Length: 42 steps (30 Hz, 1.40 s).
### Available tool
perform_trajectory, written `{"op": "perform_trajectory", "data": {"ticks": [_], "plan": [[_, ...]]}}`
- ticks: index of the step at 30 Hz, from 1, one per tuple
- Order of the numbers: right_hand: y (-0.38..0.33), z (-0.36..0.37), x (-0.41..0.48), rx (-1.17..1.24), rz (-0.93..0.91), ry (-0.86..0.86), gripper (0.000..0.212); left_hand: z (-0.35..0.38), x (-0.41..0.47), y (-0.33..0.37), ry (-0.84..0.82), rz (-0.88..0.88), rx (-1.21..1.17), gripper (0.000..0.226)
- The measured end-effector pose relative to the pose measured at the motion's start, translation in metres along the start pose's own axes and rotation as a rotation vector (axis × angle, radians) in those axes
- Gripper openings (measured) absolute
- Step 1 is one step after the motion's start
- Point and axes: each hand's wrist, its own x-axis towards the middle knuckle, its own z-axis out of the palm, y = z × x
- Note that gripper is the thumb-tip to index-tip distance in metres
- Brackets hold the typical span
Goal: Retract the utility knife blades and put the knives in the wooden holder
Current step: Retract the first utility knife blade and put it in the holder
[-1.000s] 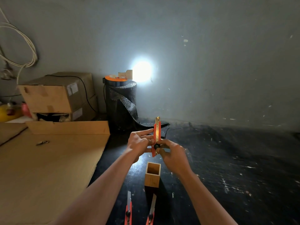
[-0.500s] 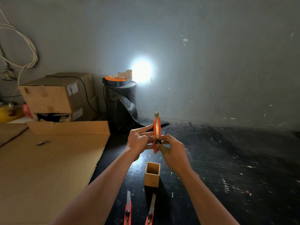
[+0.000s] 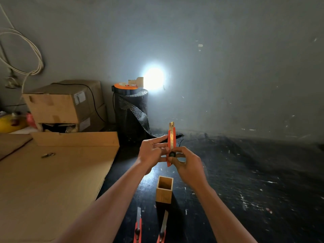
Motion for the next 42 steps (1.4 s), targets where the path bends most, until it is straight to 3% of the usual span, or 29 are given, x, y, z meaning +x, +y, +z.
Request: {"op": "perform_trajectory", "data": {"ticks": [33, 37, 42], "plan": [[0.008, 0.018, 0.01, 0.023, -0.025, -0.005, 0.022, -0.012, 0.002, -0.007, -0.019, -0.001, -0.035, 0.049], [0.007, 0.015, 0.024, 0.164, 0.006, 0.046, 0.034, -0.015, 0.002, -0.016, -0.034, -0.002, -0.074, 0.046], [0.015, 0.017, 0.049, 0.16, 0.033, 0.077, 0.044, -0.013, 0.002, -0.032, -0.071, -0.031, -0.108, 0.048]]}}
